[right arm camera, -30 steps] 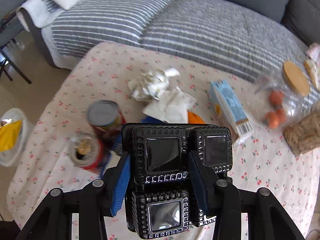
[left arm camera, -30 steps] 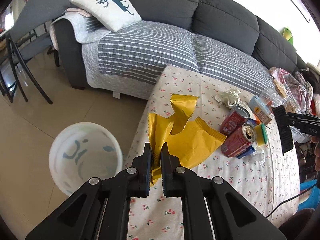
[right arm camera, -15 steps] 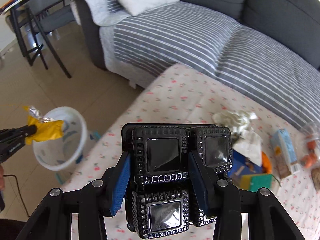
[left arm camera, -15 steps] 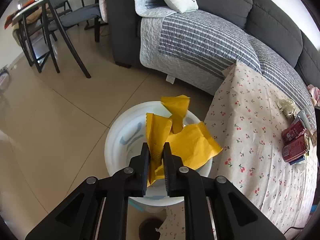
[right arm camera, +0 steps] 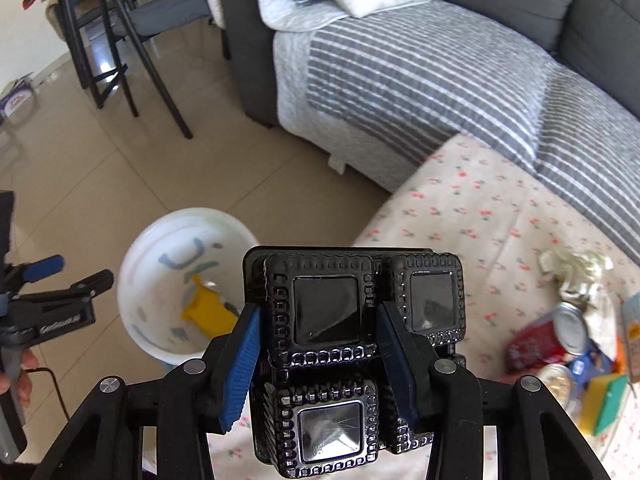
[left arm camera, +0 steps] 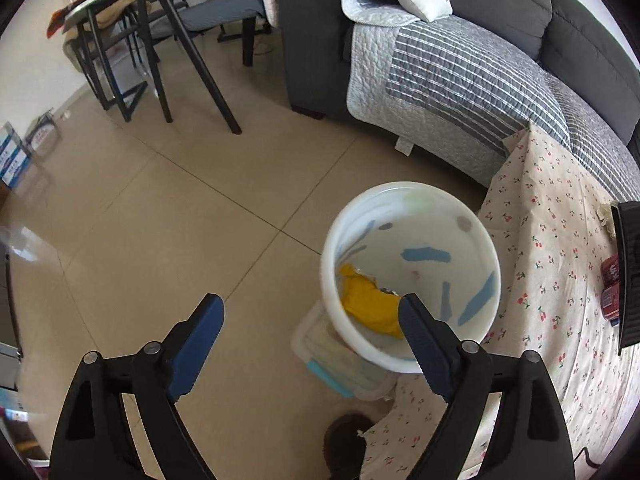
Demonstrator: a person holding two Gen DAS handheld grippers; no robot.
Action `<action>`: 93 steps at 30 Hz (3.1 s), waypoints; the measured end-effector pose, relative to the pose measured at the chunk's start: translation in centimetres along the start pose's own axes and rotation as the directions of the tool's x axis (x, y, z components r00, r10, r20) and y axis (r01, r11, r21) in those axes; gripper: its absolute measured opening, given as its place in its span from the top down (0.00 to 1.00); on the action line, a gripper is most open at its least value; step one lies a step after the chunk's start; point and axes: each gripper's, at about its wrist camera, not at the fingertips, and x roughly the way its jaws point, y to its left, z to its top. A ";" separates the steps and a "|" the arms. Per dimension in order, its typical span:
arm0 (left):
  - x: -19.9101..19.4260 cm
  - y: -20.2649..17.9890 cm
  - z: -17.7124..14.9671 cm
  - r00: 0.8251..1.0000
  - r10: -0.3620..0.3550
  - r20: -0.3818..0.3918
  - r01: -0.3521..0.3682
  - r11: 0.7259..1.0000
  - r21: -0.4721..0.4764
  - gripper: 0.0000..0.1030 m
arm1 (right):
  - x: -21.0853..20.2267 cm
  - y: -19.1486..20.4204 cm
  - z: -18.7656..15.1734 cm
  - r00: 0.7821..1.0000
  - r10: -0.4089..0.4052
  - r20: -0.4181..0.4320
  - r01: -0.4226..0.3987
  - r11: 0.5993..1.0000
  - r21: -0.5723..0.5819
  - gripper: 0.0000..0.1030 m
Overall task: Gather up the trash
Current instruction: 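Open both tools to drop the wrapper and tray into the wastebasket, then grasp the red can with the left tool while the right tool grasps the sponge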
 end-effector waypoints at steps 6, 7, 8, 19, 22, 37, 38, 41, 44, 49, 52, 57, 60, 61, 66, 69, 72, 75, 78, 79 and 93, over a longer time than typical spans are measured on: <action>-0.1 4.0 -1.5 0.999 0.040 -0.020 -0.041 0.998 -0.044 0.09 | 3.9 4.4 1.4 0.998 0.063 -0.027 -0.064 0.998 -0.029 0.50; -0.1 4.4 -1.6 0.999 0.039 -0.022 -0.040 0.998 -0.049 0.09 | 4.7 5.3 1.7 0.997 0.074 -0.032 -0.075 0.997 -0.036 0.50; -0.1 4.8 -1.7 0.999 0.043 -0.023 -0.044 0.998 -0.053 0.09 | 5.3 6.0 1.9 0.996 0.082 -0.037 -0.084 0.996 -0.042 0.50; -0.6 4.7 -1.8 0.999 0.042 -0.010 -0.042 0.998 -0.044 0.08 | 9.6 9.7 3.9 0.974 0.226 -0.014 -0.225 0.973 0.046 0.20; -0.8 4.2 -1.7 0.999 0.031 -0.007 -0.031 0.999 -0.035 0.08 | 8.8 9.5 3.8 0.979 0.203 -0.011 -0.203 0.979 0.032 0.20; -3.3 -4.2 -1.4 0.999 -0.048 0.020 0.045 0.993 0.108 0.08 | 1.8 -0.4 -0.7 0.996 0.088 0.030 -0.090 0.993 0.070 0.20; -3.6 -5.3 -1.4 0.998 -0.059 0.021 0.056 0.990 0.128 0.08 | 1.1 -1.4 -1.2 0.996 0.080 0.033 -0.083 0.993 0.080 0.19; -4.2 -8.3 -1.4 0.995 -0.094 0.017 0.090 0.980 0.175 0.08 | -0.7 -4.4 -2.9 0.998 0.054 0.040 -0.058 0.992 0.108 0.19; -4.9 -11.4 -1.6 0.994 -0.109 0.021 0.101 0.969 0.227 0.08 | -2.4 -7.5 -4.5 0.998 0.025 0.049 -0.031 0.990 0.135 0.17; -5.8 -16.3 -2.1 0.989 -0.146 0.016 0.135 0.948 0.290 0.08 | -5.2 -12.5 -7.6 0.997 -0.049 0.068 0.036 0.982 0.186 0.08; -6.0 -19.3 -2.5 0.982 -0.188 -0.007 0.181 0.932 0.316 0.04 | -6.6 -15.3 -9.8 0.995 -0.074 0.072 0.057 0.975 0.216 0.04; -6.0 -24.4 -3.2 0.966 -0.256 -0.040 0.253 0.898 0.359 0.00 | -8.2 -20.2 -13.3 0.990 -0.129 0.054 0.110 0.956 0.273 0.01; -5.8 -27.8 -3.6 0.961 -0.274 -0.043 0.269 0.881 0.390 0.00 | -8.6 -23.2 -15.3 0.987 -0.155 0.032 0.137 0.940 0.313 0.01; -5.8 -28.6 -3.7 0.958 -0.284 -0.044 0.277 0.875 0.398 0.00 | -8.7 -24.1 -16.0 0.987 -0.161 0.025 0.144 0.934 0.326 0.01; -5.2 -33.6 -4.4 0.944 -0.323 -0.070 0.320 0.838 0.443 0.00 | -8.5 -28.0 -19.6 0.985 -0.172 0.017 0.152 0.907 0.393 0.01; -4.7 -36.1 -4.6 0.928 -0.356 -0.109 0.366 0.819 0.442 0.00 | -7.5 -30.1 -21.3 0.983 -0.172 -0.067 0.184 0.880 0.437 0.01; -4.7 -38.0 -4.4 0.915 -0.386 -0.114 0.396 0.811 0.430 0.00 | -7.5 -31.4 -21.9 0.983 -0.166 -0.075 0.182 0.876 0.447 0.01; -4.5 -39.6 -4.1 0.904 -0.412 -0.110 0.418 0.803 0.426 0.01 | -7.3 -32.2 -22.0 0.984 -0.158 -0.076 0.176 0.871 0.458 0.01; -4.1 -40.9 -3.9 0.891 -0.439 -0.113 0.443 0.793 0.418 0.09 | -6.9 -32.8 -21.7 0.986 -0.147 -0.078 0.166 0.864 0.476 0.01; -3.9 -41.2 -3.8 0.889 -0.443 -0.114 0.447 0.790 0.419 0.17 | -6.8 -33.0 -21.6 0.986 -0.147 -0.076 0.165 0.861 0.481 0.01; -6.5 -38.9 -3.2 0.899 -0.437 -0.019 0.400 0.804 0.439 0.44 | -3.8 -32.6 -19.3 0.994 -0.091 -0.054 0.106 0.869 0.483 0.01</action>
